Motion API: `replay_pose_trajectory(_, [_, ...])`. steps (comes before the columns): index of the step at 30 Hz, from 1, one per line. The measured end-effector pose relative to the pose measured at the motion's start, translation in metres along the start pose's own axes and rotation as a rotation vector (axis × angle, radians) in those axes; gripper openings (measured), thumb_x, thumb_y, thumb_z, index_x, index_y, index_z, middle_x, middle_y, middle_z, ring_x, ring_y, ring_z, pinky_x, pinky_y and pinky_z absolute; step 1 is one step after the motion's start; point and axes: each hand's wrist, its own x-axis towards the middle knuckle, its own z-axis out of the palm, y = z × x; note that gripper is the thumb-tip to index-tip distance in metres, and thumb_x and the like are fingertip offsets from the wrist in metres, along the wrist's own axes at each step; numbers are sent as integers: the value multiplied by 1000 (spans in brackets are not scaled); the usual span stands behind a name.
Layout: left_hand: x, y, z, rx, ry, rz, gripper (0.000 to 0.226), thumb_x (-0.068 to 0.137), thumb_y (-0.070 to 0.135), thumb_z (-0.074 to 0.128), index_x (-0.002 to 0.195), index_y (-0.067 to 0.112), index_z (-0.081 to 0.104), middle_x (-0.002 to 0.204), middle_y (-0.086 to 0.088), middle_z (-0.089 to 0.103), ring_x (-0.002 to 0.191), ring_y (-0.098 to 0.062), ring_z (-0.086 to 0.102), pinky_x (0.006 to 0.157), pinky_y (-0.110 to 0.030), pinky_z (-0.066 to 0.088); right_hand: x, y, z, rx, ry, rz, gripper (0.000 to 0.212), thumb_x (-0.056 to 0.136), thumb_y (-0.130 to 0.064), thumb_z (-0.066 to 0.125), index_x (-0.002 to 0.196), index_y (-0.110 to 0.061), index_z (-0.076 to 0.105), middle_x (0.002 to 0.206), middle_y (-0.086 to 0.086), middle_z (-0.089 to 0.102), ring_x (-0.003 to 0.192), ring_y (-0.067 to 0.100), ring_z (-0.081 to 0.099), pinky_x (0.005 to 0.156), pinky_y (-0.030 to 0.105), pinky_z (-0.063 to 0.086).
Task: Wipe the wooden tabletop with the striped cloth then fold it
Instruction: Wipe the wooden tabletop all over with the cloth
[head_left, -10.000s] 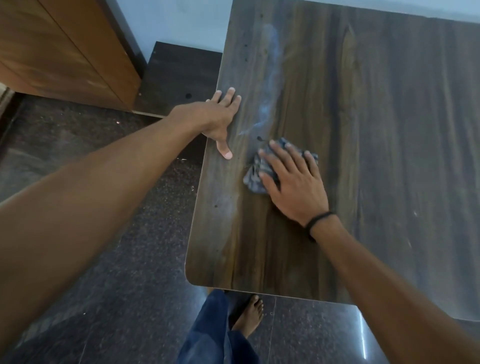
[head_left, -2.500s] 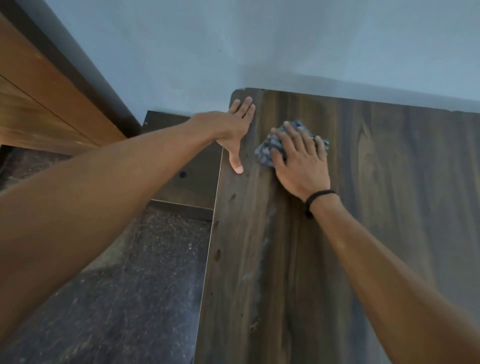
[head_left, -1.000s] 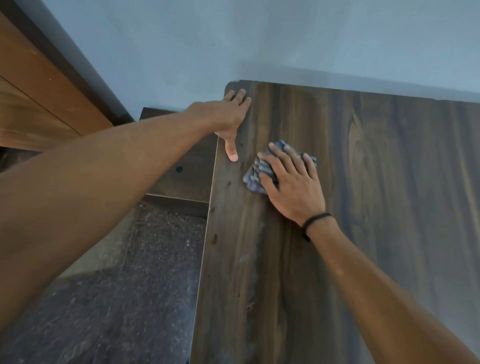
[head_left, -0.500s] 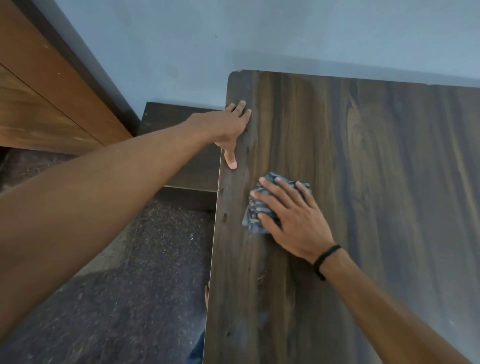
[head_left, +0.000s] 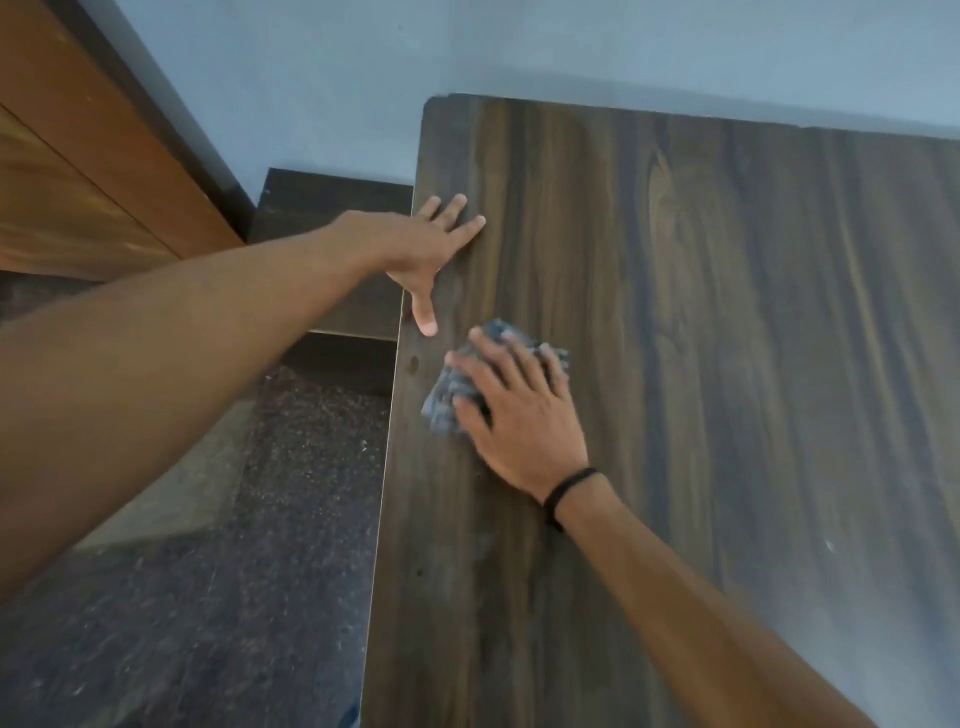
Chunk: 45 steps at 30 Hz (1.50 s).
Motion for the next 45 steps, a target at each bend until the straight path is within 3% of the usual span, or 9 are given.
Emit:
replay_pose_trajectory(3, [-3, 3, 0, -5, 24, -37, 163, 45, 53, 94, 153, 29, -25, 160, -2, -33, 150, -30, -20, 120, -58, 17, -31, 24, 0, -64, 0, -165, 49, 100, -51, 38, 147, -42, 44, 162, -14, 33, 152, 15, 25, 125, 45, 13])
replay_pose_trajectory(8, [-7, 9, -5, 13, 26, -49, 161, 47, 52, 95, 154, 26, -23, 162, -6, -29, 151, -32, -16, 121, -56, 15, 0, 20, -6, -2, 22, 144, 53, 99, -53, 30, 150, -42, 37, 165, -13, 26, 154, 16, 17, 126, 44, 4])
replay_pose_trajectory(12, [-17, 12, 1, 30, 51, -78, 154, 54, 51, 92, 155, 24, -21, 162, -7, -27, 150, -34, -18, 120, -58, 14, -47, 29, 2, -98, -6, -177, 50, 101, -51, 35, 150, -40, 40, 164, -13, 29, 153, 15, 22, 125, 45, 12])
replay_pose_trajectory(17, [-38, 30, 19, 25, -23, -48, 154, 56, 58, 89, 153, 26, -26, 160, -3, -33, 150, -33, -20, 120, -59, 16, -27, 16, 0, -31, 41, 138, 52, 101, -52, 31, 151, -40, 36, 165, -11, 25, 154, 17, 18, 126, 45, 6])
replay_pose_trajectory(21, [-39, 27, 40, -22, -32, -24, 157, 53, 57, 91, 151, 29, -29, 157, 1, -38, 149, -30, -24, 120, -59, 16, -70, 23, 2, -102, -52, -212, 52, 102, -52, 32, 152, -40, 37, 165, -13, 26, 153, 14, 20, 126, 44, 10])
replay_pose_trajectory(26, [-41, 32, 34, -13, -40, -40, 157, 53, 54, 92, 152, 28, -28, 158, 0, -38, 149, -31, -23, 120, -59, 17, -53, 16, -1, -42, -24, 120, 58, 102, -55, 26, 158, -39, 25, 168, -11, 15, 156, 15, 11, 126, 42, 0])
replay_pose_trajectory(31, [-47, 28, 41, -78, -4, -65, 153, 57, 52, 90, 154, 21, -24, 160, 1, -33, 149, -32, -22, 120, -59, 14, -99, 11, 3, -67, -102, -212, 56, 104, -52, 31, 157, -37, 28, 167, -13, 20, 154, 13, 16, 126, 42, 7])
replay_pose_trajectory(38, [-48, 30, 38, -58, -14, -78, 155, 55, 55, 89, 154, 18, -24, 160, 0, -33, 149, -33, -20, 120, -58, 14, 31, 26, -15, 15, 3, 144, 57, 104, -51, 30, 159, -35, 23, 168, -8, 18, 155, 16, 11, 125, 42, 0])
replay_pose_trajectory(45, [-49, 29, 40, -62, -12, -79, 153, 58, 53, 89, 153, 17, -25, 160, -1, -33, 149, -35, -20, 120, -58, 15, 2, 67, -28, -79, -95, -83, 58, 101, -54, 27, 157, -38, 25, 167, -13, 21, 154, 13, 16, 124, 40, 5])
